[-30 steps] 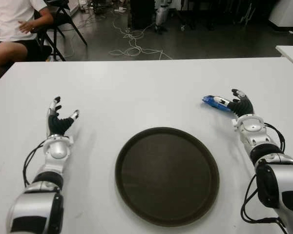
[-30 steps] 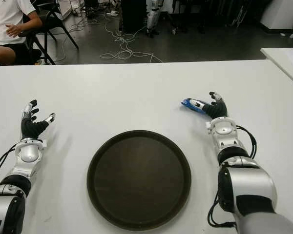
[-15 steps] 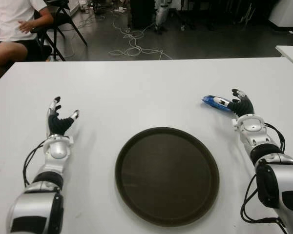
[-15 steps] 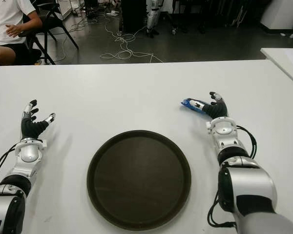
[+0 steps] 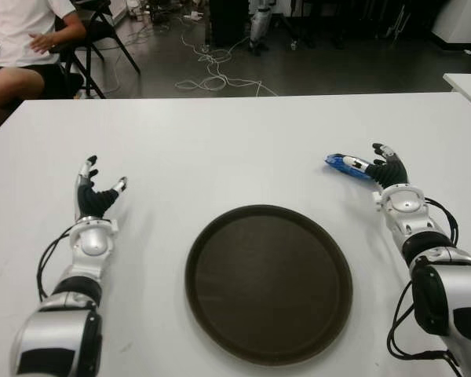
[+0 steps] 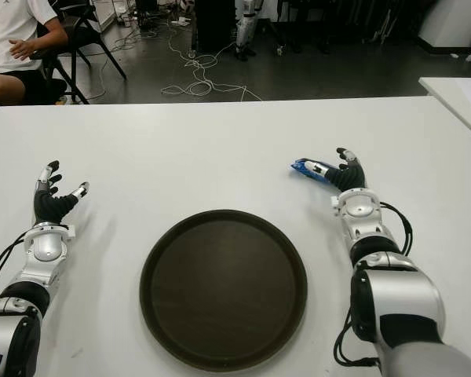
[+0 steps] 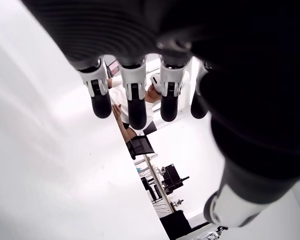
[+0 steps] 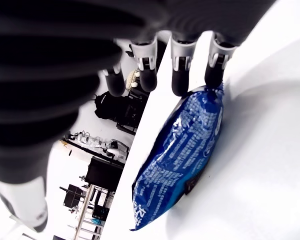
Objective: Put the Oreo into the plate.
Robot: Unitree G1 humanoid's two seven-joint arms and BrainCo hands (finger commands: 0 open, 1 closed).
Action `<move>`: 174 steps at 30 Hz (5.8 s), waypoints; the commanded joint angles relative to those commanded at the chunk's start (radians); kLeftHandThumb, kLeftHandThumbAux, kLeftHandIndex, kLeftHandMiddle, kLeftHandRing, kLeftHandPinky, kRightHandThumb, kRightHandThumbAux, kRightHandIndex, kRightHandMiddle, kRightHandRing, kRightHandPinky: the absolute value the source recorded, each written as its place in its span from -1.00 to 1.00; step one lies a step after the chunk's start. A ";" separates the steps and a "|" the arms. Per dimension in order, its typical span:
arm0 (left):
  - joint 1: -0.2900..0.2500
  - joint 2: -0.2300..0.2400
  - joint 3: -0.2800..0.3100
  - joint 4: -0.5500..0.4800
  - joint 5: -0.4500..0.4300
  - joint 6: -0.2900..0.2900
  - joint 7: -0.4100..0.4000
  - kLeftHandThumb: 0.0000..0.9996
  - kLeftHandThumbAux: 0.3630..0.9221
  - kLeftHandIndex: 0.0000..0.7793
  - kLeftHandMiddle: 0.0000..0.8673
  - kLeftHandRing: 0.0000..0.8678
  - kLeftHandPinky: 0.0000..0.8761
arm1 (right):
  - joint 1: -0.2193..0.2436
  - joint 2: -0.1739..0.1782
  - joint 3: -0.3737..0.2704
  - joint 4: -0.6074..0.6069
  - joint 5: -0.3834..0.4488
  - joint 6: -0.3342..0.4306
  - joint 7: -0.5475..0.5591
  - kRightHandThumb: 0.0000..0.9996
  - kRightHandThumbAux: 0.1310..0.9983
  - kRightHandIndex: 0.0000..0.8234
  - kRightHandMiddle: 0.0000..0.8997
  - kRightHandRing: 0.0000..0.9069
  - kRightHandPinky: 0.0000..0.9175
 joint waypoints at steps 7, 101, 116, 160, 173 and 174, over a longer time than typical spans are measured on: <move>-0.001 0.001 0.000 0.001 0.000 0.001 -0.001 -1.00 0.44 -0.82 -0.76 -0.80 -0.84 | 0.000 0.000 -0.005 0.000 0.004 -0.001 0.005 -1.00 0.17 -0.78 -0.79 -0.82 -0.86; -0.005 -0.017 0.002 0.005 -0.002 0.001 0.014 -1.00 0.52 -0.83 -0.75 -0.79 -0.82 | -0.097 -0.044 0.199 0.001 -0.177 0.052 -0.070 -1.00 -0.05 -0.88 -0.93 -0.94 -0.97; -0.009 -0.016 -0.013 0.006 0.017 0.024 0.037 -1.00 0.48 -0.84 -0.75 -0.79 -0.84 | -0.105 -0.042 0.208 0.006 -0.176 0.077 -0.035 -1.00 0.14 -0.87 -0.94 -0.92 -0.94; -0.008 -0.029 -0.014 0.002 0.012 0.023 0.054 -1.00 0.44 -0.84 -0.75 -0.78 -0.83 | -0.179 -0.108 0.451 0.028 -0.410 0.147 0.130 -1.00 0.23 -0.95 -0.98 -0.97 -0.94; -0.008 -0.029 -0.020 0.001 0.021 0.026 0.066 -1.00 0.42 -0.83 -0.76 -0.79 -0.86 | -0.194 -0.127 0.563 0.030 -0.512 0.113 0.156 -1.00 0.26 -0.88 -0.92 -0.93 -0.91; -0.008 -0.029 -0.021 0.001 0.022 0.026 0.068 -1.00 0.44 -0.82 -0.75 -0.78 -0.85 | -0.194 -0.128 0.568 0.030 -0.516 0.111 0.157 -1.00 0.27 -0.87 -0.91 -0.92 -0.91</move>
